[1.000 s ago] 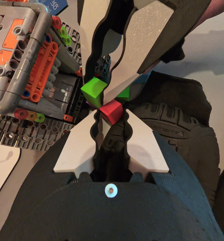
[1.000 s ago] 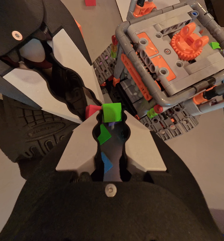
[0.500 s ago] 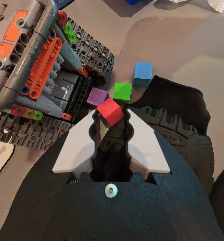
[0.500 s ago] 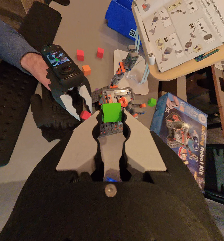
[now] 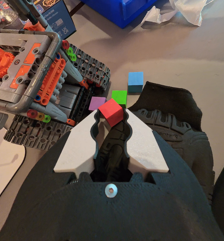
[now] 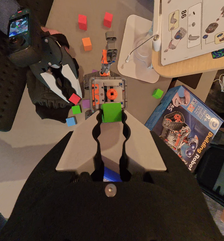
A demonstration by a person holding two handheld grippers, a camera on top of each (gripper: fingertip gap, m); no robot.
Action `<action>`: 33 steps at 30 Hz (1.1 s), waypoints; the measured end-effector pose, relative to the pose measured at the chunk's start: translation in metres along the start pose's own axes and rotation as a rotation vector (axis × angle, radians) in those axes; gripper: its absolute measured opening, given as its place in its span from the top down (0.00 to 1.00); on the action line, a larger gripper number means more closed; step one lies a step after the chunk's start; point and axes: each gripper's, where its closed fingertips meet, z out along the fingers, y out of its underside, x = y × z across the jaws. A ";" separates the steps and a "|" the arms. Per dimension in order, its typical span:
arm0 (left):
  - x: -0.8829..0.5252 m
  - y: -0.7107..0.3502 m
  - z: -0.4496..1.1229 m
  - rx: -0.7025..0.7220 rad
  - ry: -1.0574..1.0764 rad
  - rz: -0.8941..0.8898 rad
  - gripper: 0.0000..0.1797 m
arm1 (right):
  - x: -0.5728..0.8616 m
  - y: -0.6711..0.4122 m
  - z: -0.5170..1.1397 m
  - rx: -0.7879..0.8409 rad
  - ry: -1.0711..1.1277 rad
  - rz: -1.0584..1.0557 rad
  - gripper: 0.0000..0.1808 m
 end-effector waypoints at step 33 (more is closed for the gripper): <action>-0.031 -0.083 -0.129 0.375 -0.136 0.128 0.82 | -0.080 -0.078 0.001 0.203 0.022 0.000 0.69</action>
